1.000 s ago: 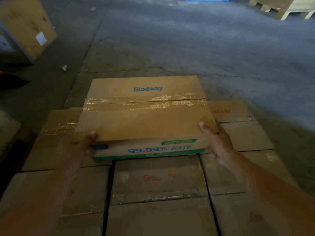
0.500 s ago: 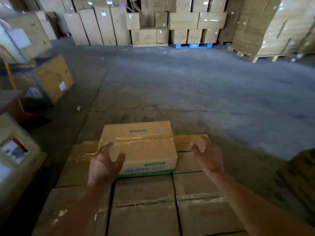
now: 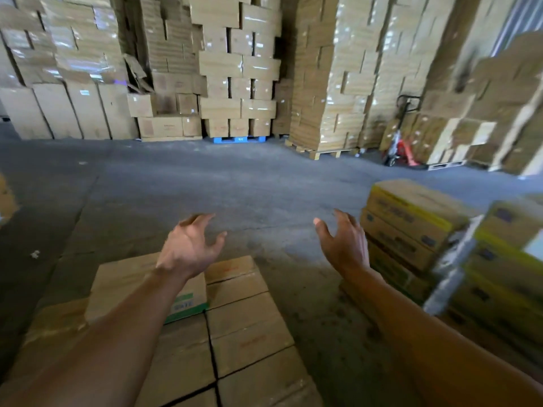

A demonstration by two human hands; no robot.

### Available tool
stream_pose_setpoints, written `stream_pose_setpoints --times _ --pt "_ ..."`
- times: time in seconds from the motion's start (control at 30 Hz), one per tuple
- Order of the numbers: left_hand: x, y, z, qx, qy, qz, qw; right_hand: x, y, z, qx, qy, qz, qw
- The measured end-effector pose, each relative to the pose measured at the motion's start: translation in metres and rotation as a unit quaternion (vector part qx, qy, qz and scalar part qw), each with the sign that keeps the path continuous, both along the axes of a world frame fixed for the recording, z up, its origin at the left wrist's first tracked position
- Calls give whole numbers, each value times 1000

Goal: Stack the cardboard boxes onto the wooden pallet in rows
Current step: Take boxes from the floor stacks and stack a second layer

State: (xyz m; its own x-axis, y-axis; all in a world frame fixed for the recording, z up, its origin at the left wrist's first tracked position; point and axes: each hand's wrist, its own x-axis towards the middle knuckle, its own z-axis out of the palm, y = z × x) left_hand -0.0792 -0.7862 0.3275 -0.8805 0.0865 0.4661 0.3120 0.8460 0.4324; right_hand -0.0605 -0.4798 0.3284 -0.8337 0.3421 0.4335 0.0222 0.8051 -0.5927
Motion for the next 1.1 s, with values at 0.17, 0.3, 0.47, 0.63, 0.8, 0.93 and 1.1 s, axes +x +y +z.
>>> stream_pose_setpoints --times 0.17,0.3,0.47,0.63,0.8,0.93,1.1 --pt "5 97 23 27 -10 -71 997 58 99 29 -28 9 -88 996" --pt "-4 200 31 21 -17 -133 991 94 189 32 -28 24 -133 990" --pt "-16 351 32 34 -25 -223 974 127 315 22 -64 34 -235 969" --pt "-27 512 26 57 -50 -279 957 156 456 18 -63 16 -323 944" --pt "-46 642 20 86 -66 -324 940 164 566 20 -70 26 -382 921" --pt "-76 712 13 77 -78 -354 929 155 627 4 -83 24 -415 906" --pt "-147 796 -4 61 -90 -376 920 136 697 -25 -100 2 -478 873"
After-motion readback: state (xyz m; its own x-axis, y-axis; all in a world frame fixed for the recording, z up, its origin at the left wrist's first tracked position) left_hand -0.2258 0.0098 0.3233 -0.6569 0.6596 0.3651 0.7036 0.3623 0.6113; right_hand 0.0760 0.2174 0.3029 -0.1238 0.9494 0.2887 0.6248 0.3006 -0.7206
